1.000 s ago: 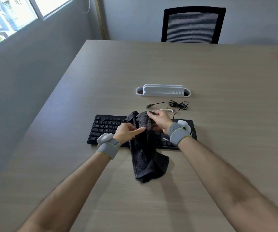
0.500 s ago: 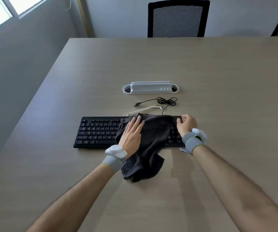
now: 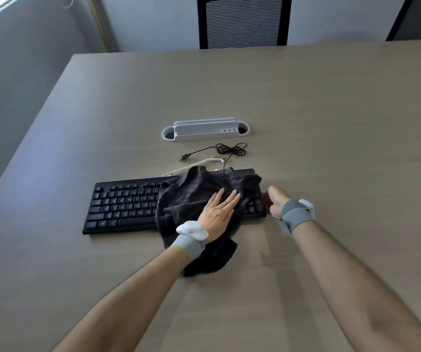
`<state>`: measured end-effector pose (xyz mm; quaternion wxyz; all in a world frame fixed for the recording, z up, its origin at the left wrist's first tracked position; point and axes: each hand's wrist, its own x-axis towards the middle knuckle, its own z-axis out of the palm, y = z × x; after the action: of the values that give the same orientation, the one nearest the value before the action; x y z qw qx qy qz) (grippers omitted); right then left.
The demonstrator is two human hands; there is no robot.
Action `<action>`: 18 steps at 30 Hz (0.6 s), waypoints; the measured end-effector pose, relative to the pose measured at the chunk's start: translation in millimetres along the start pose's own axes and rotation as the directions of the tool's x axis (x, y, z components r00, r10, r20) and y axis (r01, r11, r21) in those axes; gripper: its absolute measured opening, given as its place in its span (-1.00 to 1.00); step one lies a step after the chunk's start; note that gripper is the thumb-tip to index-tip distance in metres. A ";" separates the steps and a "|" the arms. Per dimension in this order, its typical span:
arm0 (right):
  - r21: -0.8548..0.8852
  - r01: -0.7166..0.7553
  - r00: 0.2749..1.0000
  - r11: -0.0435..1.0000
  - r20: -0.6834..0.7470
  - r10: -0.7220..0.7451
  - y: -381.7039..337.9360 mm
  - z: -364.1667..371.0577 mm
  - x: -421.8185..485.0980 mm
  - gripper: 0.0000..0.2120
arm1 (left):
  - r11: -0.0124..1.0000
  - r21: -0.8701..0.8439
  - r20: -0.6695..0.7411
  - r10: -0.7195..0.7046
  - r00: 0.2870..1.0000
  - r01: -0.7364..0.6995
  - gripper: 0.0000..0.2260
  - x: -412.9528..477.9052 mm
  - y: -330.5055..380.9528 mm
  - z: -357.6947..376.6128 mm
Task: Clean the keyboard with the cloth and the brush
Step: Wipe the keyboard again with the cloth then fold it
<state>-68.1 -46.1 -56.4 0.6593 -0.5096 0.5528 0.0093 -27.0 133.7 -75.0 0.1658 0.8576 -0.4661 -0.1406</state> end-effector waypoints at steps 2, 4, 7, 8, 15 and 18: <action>0.023 0.012 0.998 1.000 0.061 -0.013 -0.5 0.1 -3.6 -0.70 | 0.999 -0.021 0.021 0.043 0.999 -0.043 -0.56 9.8 6.0 -1.2; 0.055 0.014 0.990 0.998 0.141 -0.021 -1.6 -1.6 -5.5 -0.70 | 0.997 -0.023 -0.001 0.074 0.997 -0.074 -0.57 17.9 10.8 -3.4; 0.068 0.010 0.980 0.998 0.197 -0.024 -0.7 -2.4 -6.6 -0.68 | 0.998 0.045 -0.038 0.055 0.998 -0.053 -0.50 22.2 19.2 -4.0; 0.086 0.006 0.978 0.996 0.208 -0.024 -0.5 -2.3 -6.0 -0.68 | 0.997 0.073 -0.052 0.035 0.998 -0.031 -0.44 23.0 22.5 -3.6; 0.070 -0.057 0.961 0.996 0.273 0.036 8.6 -4.3 2.9 -0.67 | 0.981 0.141 -0.090 -0.119 0.989 0.131 -0.26 35.7 34.7 -5.4; 0.043 -0.065 0.946 0.997 0.320 0.048 10.6 -7.9 0.3 -0.65 | 0.970 0.107 -0.053 -0.212 0.976 0.217 -0.34 52.5 41.3 -9.9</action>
<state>-79.7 -46.6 -62.6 0.7526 -0.4677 0.4535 0.0959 -26.6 69.6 -53.4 0.1107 0.9136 -0.3744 -0.1137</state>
